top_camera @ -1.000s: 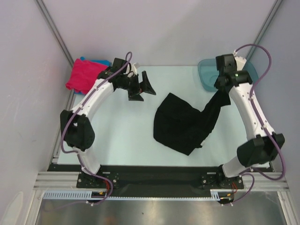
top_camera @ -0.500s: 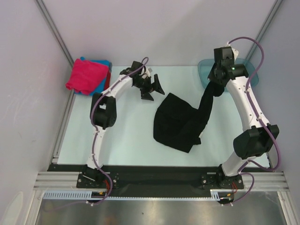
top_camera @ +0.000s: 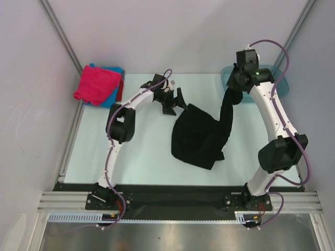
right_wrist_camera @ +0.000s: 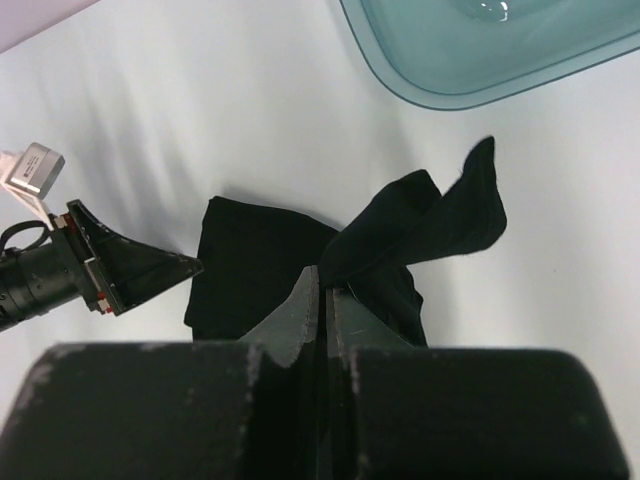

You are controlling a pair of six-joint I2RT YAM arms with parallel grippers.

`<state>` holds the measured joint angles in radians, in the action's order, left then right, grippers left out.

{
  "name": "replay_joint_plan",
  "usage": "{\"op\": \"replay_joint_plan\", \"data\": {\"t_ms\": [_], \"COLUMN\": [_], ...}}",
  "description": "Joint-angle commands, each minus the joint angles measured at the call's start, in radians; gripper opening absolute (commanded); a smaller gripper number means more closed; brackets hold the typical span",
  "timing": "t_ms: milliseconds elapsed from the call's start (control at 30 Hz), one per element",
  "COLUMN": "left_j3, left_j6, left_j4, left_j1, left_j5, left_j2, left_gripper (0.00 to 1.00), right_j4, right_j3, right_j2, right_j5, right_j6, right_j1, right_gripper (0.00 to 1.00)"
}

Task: Fold and stack the t-shirts
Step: Flatten the tshirt out

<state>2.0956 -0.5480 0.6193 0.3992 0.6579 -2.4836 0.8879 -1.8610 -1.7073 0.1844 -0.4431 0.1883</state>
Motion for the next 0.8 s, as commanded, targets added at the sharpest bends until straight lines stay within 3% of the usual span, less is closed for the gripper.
{"op": "replay_joint_plan", "data": {"t_ms": [0,33,100,133,200,233,267,333,400,567,767], "left_j3": [-0.039,-0.055,-0.069,-0.072,-0.074,-0.072,-0.069,-0.069,-0.075,-0.072,-0.032], "left_j6": [0.003,0.003,-0.001,-0.001,0.009,0.013,0.014,0.022,0.026,0.048,0.151], "left_j4": [-0.055,-0.061,-0.072,-0.070,-0.064,-0.055,-0.053,-0.047,-0.040,-0.015,0.125], "left_j1": [0.010,0.013,0.018,0.023,0.029,0.032,0.036,0.039,0.043,0.047,0.033], "left_j5": [0.028,0.034,0.043,0.042,0.034,0.029,0.022,0.020,0.020,0.000,-0.158], "left_j2": [0.014,0.015,0.011,0.003,0.005,0.003,0.005,0.005,0.003,0.040,0.260], "left_gripper": [0.99,0.89,0.79,0.59,0.37,0.19,0.13,0.10,0.00,0.00,0.00], "right_j4": [-0.043,-0.046,-0.046,-0.049,-0.047,-0.047,-0.047,-0.046,-0.049,-0.053,-0.001], "right_j3": [-0.046,-0.047,-0.053,-0.055,-0.059,-0.060,-0.060,-0.060,-0.058,-0.050,-0.027], "right_j2": [-0.002,-0.011,-0.018,-0.026,-0.031,-0.034,-0.034,-0.035,-0.037,-0.043,-0.046], "right_j5": [-0.034,-0.036,-0.049,-0.056,-0.059,-0.059,-0.063,-0.071,-0.076,-0.085,-0.022], "right_j6": [0.000,0.000,0.000,0.003,0.003,0.003,0.004,0.006,0.006,0.009,0.030], "right_j1": [0.002,0.000,0.002,0.000,0.000,0.000,-0.001,-0.003,-0.001,-0.004,-0.012], "right_gripper": [0.00,0.00,0.00,0.00,0.00,0.00,0.00,0.00,0.00,0.00,0.00]}}
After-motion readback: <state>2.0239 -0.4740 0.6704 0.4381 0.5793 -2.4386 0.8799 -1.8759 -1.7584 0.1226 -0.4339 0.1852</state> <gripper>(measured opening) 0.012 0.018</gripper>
